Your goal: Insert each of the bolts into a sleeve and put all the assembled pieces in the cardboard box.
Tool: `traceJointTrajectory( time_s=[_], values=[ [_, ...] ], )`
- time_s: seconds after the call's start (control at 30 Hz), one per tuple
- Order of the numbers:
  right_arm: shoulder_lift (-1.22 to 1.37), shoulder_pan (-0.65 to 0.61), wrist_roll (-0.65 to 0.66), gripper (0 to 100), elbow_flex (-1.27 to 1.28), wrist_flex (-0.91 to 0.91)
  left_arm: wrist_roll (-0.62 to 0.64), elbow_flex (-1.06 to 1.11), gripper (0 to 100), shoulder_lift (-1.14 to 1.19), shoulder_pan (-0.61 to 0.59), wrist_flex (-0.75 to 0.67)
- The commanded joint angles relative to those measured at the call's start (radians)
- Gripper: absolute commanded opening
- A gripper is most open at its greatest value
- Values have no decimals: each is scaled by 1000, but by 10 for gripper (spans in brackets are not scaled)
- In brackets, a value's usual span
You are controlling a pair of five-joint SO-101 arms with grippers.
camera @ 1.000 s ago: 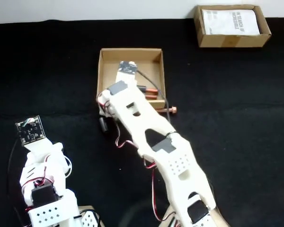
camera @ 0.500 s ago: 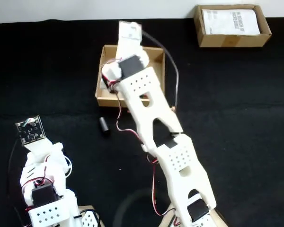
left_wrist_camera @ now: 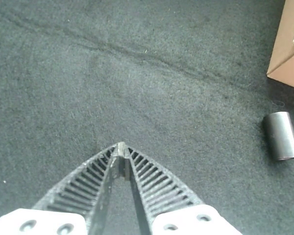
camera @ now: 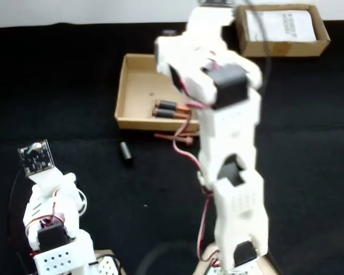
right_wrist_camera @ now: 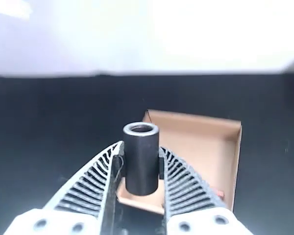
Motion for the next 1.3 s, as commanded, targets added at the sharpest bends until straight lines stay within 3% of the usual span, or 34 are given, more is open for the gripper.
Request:
traceJointTrajectory(
  time_s=[0.0,0.33,0.8,1.03,1.13,1.27],
  values=[
    [-166,10,8,7,-104,12,2,16,9,2,13,2],
    [-452,7,8,6,1,13,0,16,9,4,15,5],
    [-1181,18,3,6,987,8,-3,16,9,2,15,26],
    [-1461,237,3,6,1569,-67,-49,7,11,2,15,48],
    [-1558,380,8,6,1865,-214,-49,-54,14,2,22,127],
    [-1689,521,11,6,2247,-503,-46,-171,117,2,71,196]
  ],
)
